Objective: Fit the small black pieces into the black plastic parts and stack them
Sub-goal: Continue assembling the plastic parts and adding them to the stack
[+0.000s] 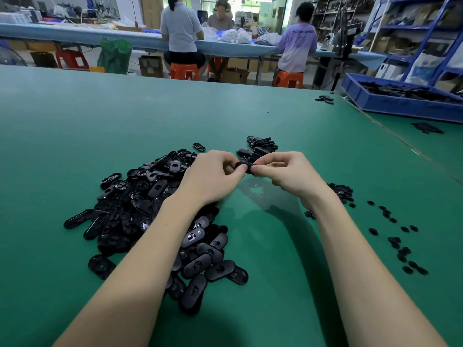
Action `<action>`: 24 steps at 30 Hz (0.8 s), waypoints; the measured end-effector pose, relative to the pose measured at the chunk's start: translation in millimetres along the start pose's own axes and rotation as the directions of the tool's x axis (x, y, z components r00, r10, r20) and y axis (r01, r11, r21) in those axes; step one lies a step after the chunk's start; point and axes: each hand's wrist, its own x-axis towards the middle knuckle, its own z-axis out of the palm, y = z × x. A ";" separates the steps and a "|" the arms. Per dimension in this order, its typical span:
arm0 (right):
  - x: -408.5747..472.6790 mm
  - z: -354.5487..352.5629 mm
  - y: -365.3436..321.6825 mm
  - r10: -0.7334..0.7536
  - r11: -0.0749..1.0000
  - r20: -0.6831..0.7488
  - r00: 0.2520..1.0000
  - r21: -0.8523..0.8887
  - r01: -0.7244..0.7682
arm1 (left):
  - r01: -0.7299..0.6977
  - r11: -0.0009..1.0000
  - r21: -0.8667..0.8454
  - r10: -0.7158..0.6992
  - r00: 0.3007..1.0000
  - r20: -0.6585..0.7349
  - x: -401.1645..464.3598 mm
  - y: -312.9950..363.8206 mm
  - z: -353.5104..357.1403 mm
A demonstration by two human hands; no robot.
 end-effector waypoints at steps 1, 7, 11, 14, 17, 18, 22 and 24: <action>1.1 1.0 0.4 -0.002 1.000 -0.018 1.000 -0.017 0.001 | 0.001 1.000 0.006 -0.001 1.000 -0.002 -0.2 0.3 1.0; 5.1 6.8 0.6 -0.036 0.994 -0.053 0.998 -0.107 0.030 | 0.058 0.997 0.045 -0.058 0.998 -0.008 -2.7 -0.6 3.9; 4.7 8.6 1.8 -0.055 0.992 -0.048 0.997 -0.117 0.049 | 0.096 0.995 0.008 -0.096 0.995 0.005 -2.1 -1.0 5.8; 3.7 9.4 3.6 -0.067 0.991 -0.050 0.996 -0.122 0.060 | 0.106 0.994 0.023 -0.107 0.994 0.012 -2.0 -1.7 6.5; 2.9 8.1 3.4 -0.076 0.989 -0.045 0.996 -0.132 0.070 | 0.118 0.993 0.018 -0.118 0.993 0.007 -3.3 0.1 8.5; 2.7 7.2 3.3 -0.084 0.988 -0.046 0.995 -0.136 0.077 | 0.127 0.992 0.004 -0.127 0.992 0.001 -3.8 1.3 9.3; 1.2 3.6 5.8 -0.111 0.985 -0.037 0.993 -0.139 0.105 | 0.159 0.986 -0.055 -0.158 0.987 0.020 -3.7 3.8 10.7; 0.9 3.7 7.5 -0.114 0.984 -0.022 0.993 -0.143 0.110 | 0.166 0.983 -0.078 -0.163 0.986 0.034 -3.6 2.9 10.3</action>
